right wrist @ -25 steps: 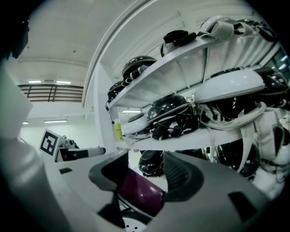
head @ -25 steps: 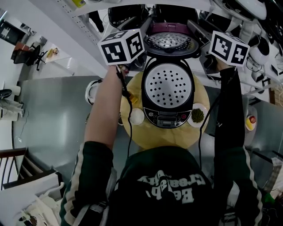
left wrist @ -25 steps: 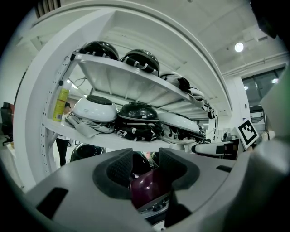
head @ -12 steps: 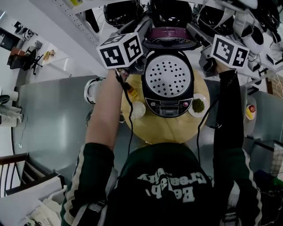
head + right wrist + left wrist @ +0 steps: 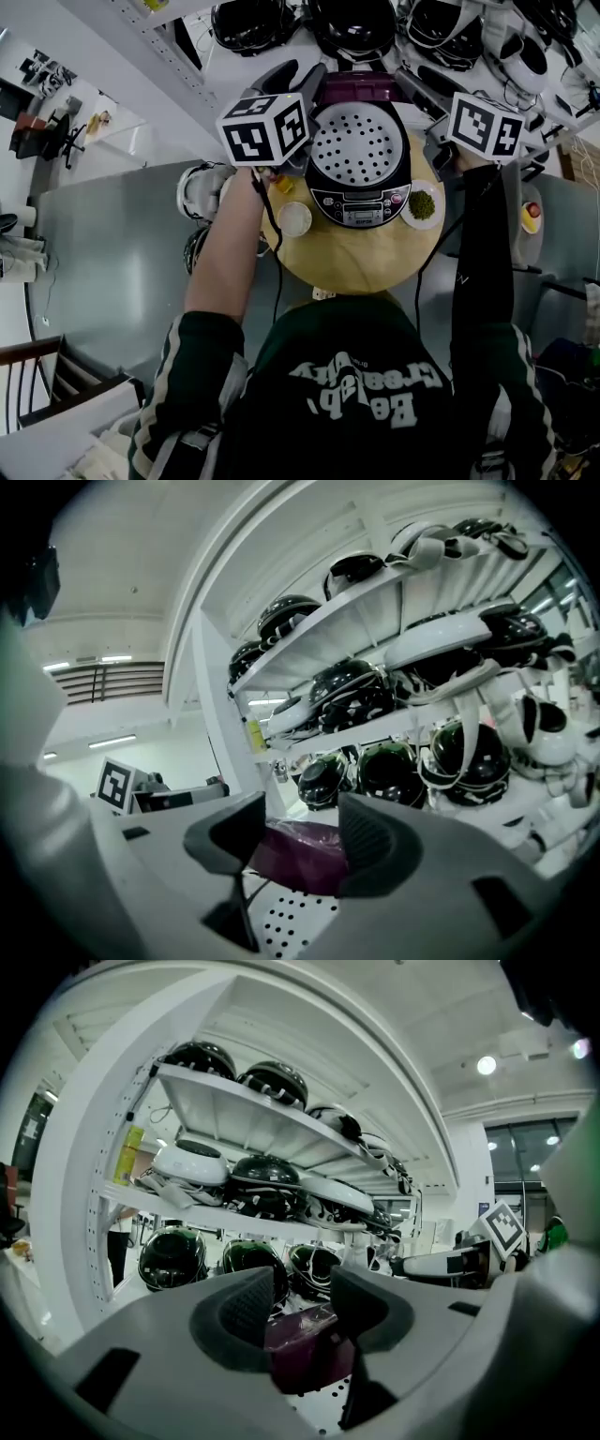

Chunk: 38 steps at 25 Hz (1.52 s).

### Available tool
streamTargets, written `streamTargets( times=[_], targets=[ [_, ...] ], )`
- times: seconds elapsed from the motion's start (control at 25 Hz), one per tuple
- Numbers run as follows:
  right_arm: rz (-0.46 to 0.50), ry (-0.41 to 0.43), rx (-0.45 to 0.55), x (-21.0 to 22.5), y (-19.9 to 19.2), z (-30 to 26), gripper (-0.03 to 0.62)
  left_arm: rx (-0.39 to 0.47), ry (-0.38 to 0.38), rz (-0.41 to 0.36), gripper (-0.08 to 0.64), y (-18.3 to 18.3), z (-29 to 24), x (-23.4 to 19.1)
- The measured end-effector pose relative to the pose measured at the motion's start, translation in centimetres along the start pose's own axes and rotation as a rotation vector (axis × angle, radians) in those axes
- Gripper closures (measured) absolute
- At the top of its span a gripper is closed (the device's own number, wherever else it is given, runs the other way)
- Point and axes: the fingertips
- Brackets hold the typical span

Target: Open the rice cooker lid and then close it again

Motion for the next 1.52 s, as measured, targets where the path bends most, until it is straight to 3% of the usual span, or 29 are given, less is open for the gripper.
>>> streamTargets(
  times=[0.36, 0.6, 0.84, 1.32, 1.52],
  targets=[
    [0.058, 0.003, -0.128, -2.3, -4.8, 2.2, 0.387, -0.084, -0.022, -0.040, 0.380, -4.8, 2.3, 1.1],
    [0.014, 0.001, -0.154, -3.1, -8.0, 3.0, 0.382, -0.109, -0.010, -0.070, 0.380, -8.0, 3.4, 1.3],
    [0.046, -0.031, -0.207, -3.8, -11.0, 3.5, 0.376, -0.156, -0.005, -0.086, 0.377, -11.2, 4.0, 1.1],
    [0.108, -0.076, -0.346, -4.1, -16.6, 3.5, 0.357, -0.237, -0.027, -0.037, 0.374, -16.8, 4.7, 0.6],
    [0.101, -0.073, -0.393, -4.0, -18.7, 3.1, 0.345, -0.282, -0.024, -0.056, 0.377, -18.9, 4.5, 0.3]
  ],
)
Point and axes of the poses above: the fingertips, and each gripper's own axes: z backward along the fingers, x to its right, y out of its top, and after that the axes turned 9 degrees about z, right-handed
